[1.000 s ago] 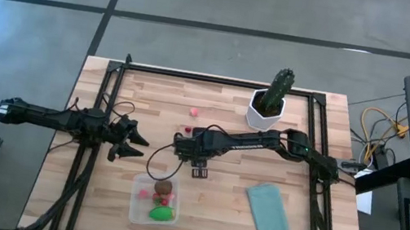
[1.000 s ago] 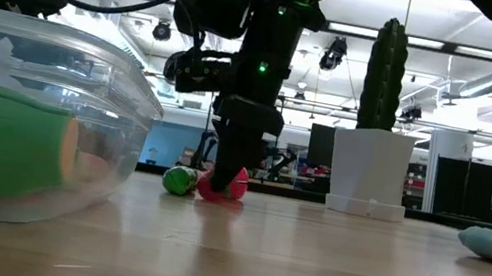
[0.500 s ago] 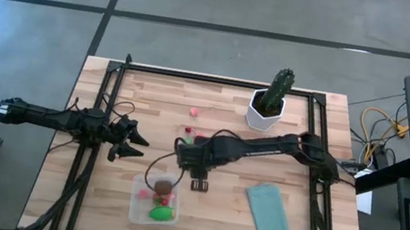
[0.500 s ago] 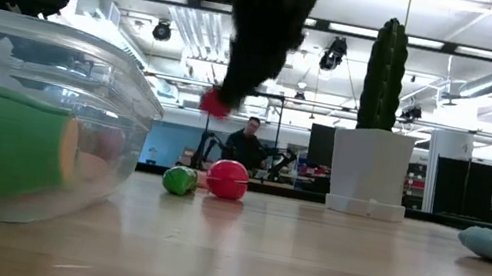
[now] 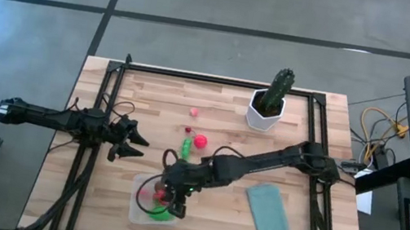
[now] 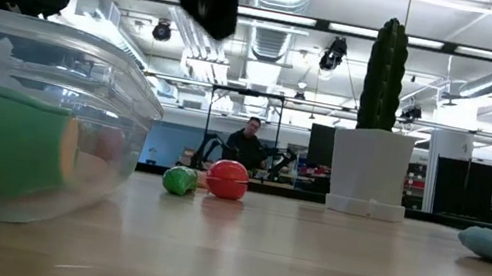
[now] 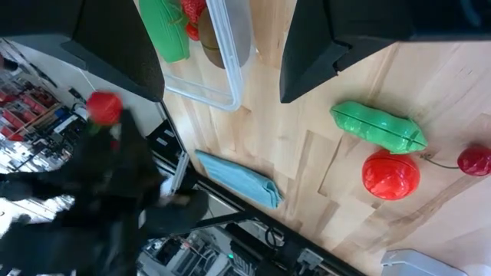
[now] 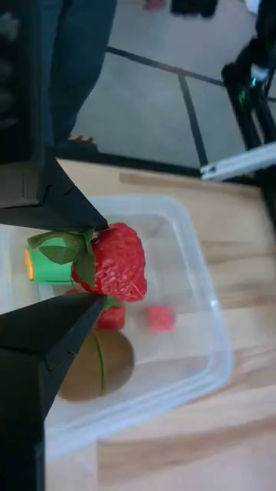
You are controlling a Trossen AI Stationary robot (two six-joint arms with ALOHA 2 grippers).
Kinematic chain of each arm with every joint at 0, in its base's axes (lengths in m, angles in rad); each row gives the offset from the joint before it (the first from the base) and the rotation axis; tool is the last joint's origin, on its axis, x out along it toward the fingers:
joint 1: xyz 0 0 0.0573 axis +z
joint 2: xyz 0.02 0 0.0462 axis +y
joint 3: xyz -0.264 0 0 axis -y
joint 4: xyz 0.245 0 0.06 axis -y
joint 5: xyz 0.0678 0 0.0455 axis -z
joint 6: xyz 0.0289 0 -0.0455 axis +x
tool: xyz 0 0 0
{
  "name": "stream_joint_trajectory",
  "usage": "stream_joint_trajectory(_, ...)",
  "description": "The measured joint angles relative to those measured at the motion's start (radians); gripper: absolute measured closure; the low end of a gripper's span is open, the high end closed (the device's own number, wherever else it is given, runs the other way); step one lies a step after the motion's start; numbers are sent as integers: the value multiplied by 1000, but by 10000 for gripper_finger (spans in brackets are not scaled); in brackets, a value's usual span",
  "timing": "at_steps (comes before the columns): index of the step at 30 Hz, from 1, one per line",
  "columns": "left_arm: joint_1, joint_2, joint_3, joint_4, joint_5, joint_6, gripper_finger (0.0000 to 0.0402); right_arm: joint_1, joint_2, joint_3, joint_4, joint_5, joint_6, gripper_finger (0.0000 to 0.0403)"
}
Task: Pick and placing Produce into tupperware
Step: Put the red strawberry into the transparent bin, then put the red tomato into the transparent bin
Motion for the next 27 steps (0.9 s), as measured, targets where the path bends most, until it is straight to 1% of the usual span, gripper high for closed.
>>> stream_joint_trajectory(5,0,0,0,0,0,0,155,4,69,-1,50,-37,39,275)
stream_joint_trajectory(9,0,-1,0,0,0,0,155,15,118,-1,52,-47,67,275)
stream_joint_trajectory(15,0,-1,0,0,0,0,155,29,131,-1,55,-49,61,272)
stream_joint_trajectory(18,0,-1,0,0,0,0,155,30,133,-1,50,-43,61,256)
stream_joint_trajectory(24,0,-1,0,0,0,0,155,28,131,-1,51,-42,88,203)
stream_joint_trajectory(27,0,-1,0,0,0,0,155,27,110,-2,53,-36,99,185)
